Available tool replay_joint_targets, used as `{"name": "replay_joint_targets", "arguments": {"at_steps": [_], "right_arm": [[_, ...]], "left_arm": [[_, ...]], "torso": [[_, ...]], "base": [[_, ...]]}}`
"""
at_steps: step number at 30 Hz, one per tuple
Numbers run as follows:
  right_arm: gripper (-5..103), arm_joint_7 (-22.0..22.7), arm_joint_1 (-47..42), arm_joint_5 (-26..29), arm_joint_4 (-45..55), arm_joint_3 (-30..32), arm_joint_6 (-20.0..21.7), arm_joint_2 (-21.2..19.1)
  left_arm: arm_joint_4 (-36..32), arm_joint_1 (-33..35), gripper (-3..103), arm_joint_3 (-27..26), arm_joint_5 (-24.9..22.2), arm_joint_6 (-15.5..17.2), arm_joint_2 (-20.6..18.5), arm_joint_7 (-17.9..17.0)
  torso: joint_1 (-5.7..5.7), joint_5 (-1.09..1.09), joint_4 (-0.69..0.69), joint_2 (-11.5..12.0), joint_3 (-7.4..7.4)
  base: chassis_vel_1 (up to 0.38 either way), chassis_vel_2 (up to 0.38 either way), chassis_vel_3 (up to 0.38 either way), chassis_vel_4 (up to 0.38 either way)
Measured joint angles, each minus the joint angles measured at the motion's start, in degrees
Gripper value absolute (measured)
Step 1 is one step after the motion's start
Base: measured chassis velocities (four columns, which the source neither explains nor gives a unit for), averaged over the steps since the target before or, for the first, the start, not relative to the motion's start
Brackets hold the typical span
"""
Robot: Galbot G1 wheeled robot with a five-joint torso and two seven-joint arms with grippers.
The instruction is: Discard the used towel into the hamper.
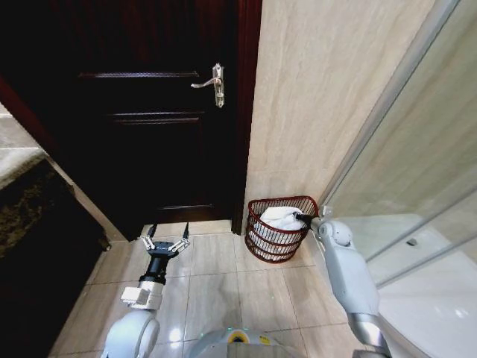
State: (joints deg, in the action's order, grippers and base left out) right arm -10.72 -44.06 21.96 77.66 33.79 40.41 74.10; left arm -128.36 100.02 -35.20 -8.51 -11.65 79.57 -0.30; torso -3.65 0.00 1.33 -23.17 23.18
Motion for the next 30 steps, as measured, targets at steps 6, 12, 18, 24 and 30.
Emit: {"name": "replay_joint_targets", "arguments": {"at_steps": [6, 12, 18, 24, 30], "right_arm": [[23, 1.1, -0.77, 1.67, 2.12, 0.76, -0.03, -0.82], [49, 2.87, -3.44, 1.95, 6.62, 0.82, -7.62, -2.58], [71, 2.85, -6.26, 2.72, 12.19, 1.33, -14.02, -2.74], [93, 4.13, -7.6, 3.41, 18.05, 1.65, -15.36, -2.79], [100, 5.52, -5.89, 2.57, 18.75, 1.02, -15.9, -3.36]], "left_arm": [[0.13, -0.16, 100, 0.32, -0.02, 0.0, 0.03, -0.01], [0.55, -0.62, 100, 1.72, -0.01, -0.47, 0.41, -0.57], [0.54, -0.65, 100, 2.52, -0.07, -0.47, 0.59, -0.88], [0.65, -1.25, 100, 2.26, -0.78, -0.24, 0.46, -1.46], [0.84, -1.42, 100, 1.71, -1.09, -0.23, 0.56, -1.48]], "torso": [[0.18, 0.0, 0.0, 0.42, -0.25], [0.26, 0.01, 0.02, 0.69, -0.44], [0.26, 0.01, 0.01, 0.69, -0.46], [0.23, -0.01, 0.01, 0.65, -0.43], [0.21, -0.02, 0.0, 0.59, -0.39]], "base": [[0.0, 0.0, 0.0, 0.0], [0.0, 0.0, 0.0, 0.0], [0.0, 0.0, 0.0, 0.0], [0.0, 0.0, 0.0, 0.0], [0.0, 0.0, 0.0, 0.0]]}}
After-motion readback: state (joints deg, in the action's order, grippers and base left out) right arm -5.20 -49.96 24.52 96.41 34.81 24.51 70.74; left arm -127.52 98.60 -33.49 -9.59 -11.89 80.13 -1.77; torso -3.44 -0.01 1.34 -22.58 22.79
